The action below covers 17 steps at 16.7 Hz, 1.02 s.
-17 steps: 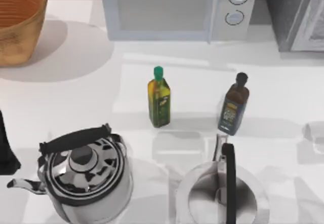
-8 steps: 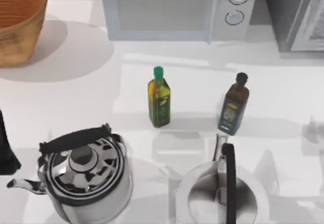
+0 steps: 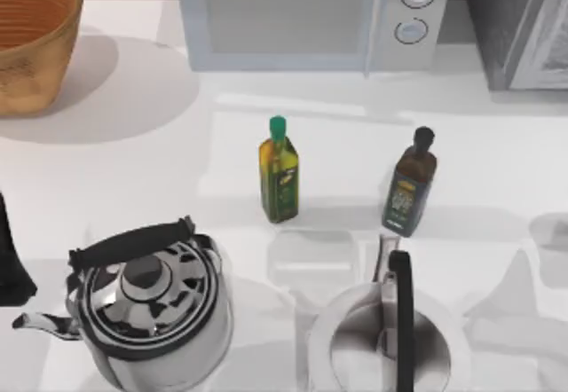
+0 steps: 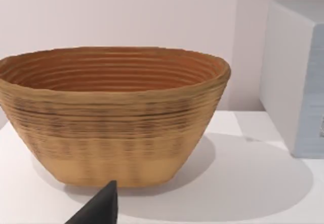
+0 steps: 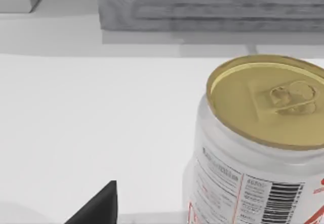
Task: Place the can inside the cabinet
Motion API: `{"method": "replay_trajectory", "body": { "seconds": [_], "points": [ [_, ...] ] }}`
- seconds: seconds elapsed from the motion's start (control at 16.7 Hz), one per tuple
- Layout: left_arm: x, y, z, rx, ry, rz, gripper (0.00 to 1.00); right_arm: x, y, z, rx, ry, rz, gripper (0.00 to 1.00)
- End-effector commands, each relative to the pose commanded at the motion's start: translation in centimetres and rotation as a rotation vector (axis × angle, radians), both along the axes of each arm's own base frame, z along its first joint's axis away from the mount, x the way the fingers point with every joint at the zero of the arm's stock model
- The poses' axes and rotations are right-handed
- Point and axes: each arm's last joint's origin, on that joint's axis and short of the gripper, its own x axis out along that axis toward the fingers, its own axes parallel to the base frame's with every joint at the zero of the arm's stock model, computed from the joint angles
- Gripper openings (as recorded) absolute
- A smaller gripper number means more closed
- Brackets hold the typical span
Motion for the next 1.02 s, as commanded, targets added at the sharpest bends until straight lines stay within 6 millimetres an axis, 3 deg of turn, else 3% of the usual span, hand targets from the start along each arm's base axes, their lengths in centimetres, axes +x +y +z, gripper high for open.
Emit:
{"method": "replay_trajectory", "body": {
  "seconds": [0.24, 0.66, 1.02],
  "points": [
    [0.0, 0.0, 0.0, 0.000, 0.000, 0.000, 1.00, -0.1, -0.2, -1.2, 0.005, 0.022, -0.001, 1.00],
    [0.0, 0.0, 0.0, 0.000, 0.000, 0.000, 1.00, -0.1, -0.1, -1.3, 0.006, 0.027, 0.002, 1.00],
    [0.0, 0.0, 0.0, 0.000, 0.000, 0.000, 1.00, 3.5, -0.3, -2.3, 0.006, 0.023, -0.001, 1.00]
  ]
}}
